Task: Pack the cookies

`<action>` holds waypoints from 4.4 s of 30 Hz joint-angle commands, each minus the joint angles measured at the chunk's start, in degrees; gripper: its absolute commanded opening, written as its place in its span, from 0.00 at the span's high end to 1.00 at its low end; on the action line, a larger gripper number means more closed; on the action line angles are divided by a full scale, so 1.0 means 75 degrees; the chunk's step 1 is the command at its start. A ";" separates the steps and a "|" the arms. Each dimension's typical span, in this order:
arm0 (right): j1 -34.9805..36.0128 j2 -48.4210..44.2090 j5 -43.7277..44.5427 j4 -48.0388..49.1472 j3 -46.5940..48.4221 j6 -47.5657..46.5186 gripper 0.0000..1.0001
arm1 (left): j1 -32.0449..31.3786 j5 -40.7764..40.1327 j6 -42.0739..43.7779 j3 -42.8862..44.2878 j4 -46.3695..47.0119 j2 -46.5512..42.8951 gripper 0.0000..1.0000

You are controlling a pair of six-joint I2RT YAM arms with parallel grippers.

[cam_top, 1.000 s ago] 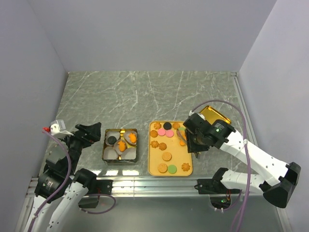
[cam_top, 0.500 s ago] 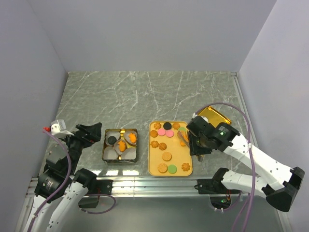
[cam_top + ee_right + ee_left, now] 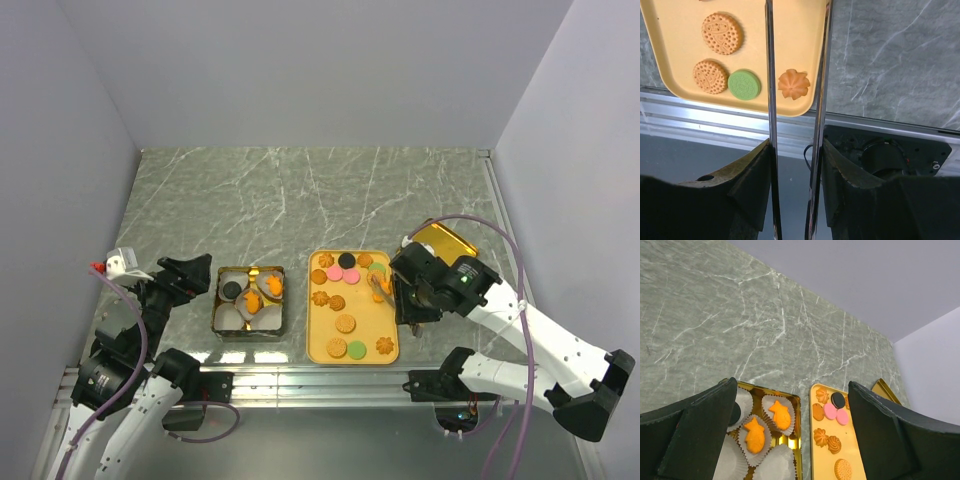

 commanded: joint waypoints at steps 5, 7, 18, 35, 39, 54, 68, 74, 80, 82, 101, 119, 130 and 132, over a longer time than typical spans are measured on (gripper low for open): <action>-0.0039 0.0014 -0.0143 0.0083 -0.0224 0.0050 0.52 | -0.0066 0.0017 0.0064 0.0181 0.0221 -0.0059 0.01; -0.0039 0.0050 -0.0167 0.0059 -0.0259 0.0038 0.51 | -0.0077 0.0017 0.0064 0.0181 0.0233 -0.0048 0.01; -0.0027 0.0202 -0.0319 -0.0011 -0.0271 -0.0044 0.50 | -0.0066 0.0029 0.0076 0.0157 0.0244 -0.0071 0.01; -0.0027 0.0308 -0.0074 -0.0386 0.0477 -0.0009 0.67 | -0.0124 0.0052 0.0146 0.0134 0.0291 -0.0130 0.00; 0.0066 0.0389 0.0231 -0.0772 0.1332 0.0014 0.68 | -0.0136 0.0029 0.0135 0.0157 0.0279 -0.0130 0.01; 0.1518 0.2298 -0.0354 0.0129 0.4168 -0.0617 0.71 | -0.0195 -0.0182 -0.0018 0.0157 0.0186 -0.0177 0.01; 0.3417 0.5147 -0.1245 0.1160 0.6267 -0.1415 0.72 | -0.0230 -0.0440 -0.0147 0.0169 0.0092 -0.0305 0.01; 0.3840 0.5885 -0.1362 0.1278 0.6736 -0.1579 0.72 | -0.0265 -0.0557 -0.0194 0.0134 0.0080 -0.0446 0.01; 0.3980 0.6366 -0.1386 0.1195 0.7018 -0.1720 0.72 | -0.0323 -0.0616 -0.0229 0.0169 0.0045 -0.0446 0.00; 0.4004 0.6483 -0.1351 0.1184 0.7006 -0.1744 0.72 | -0.0335 -0.0627 -0.0240 0.0192 0.0010 -0.0469 0.01; 0.3980 0.6905 -0.0847 0.1067 0.7205 -0.1568 0.70 | -0.0546 -0.0745 -0.0288 0.0204 -0.0037 -0.0528 0.01; 0.3969 0.7304 -0.0624 0.0891 0.7615 -0.1591 0.55 | -0.0687 -0.0698 -0.0229 0.0227 -0.0037 -0.0400 0.00; 0.3922 0.7245 -0.0530 0.0891 0.7534 -0.1580 0.48 | -0.0722 -0.0839 -0.0288 0.0227 -0.0072 -0.0493 0.00; 0.3922 0.7198 -0.0530 0.0903 0.7487 -0.1568 0.48 | -0.0710 -0.0827 -0.0276 0.0227 -0.0072 -0.0446 0.01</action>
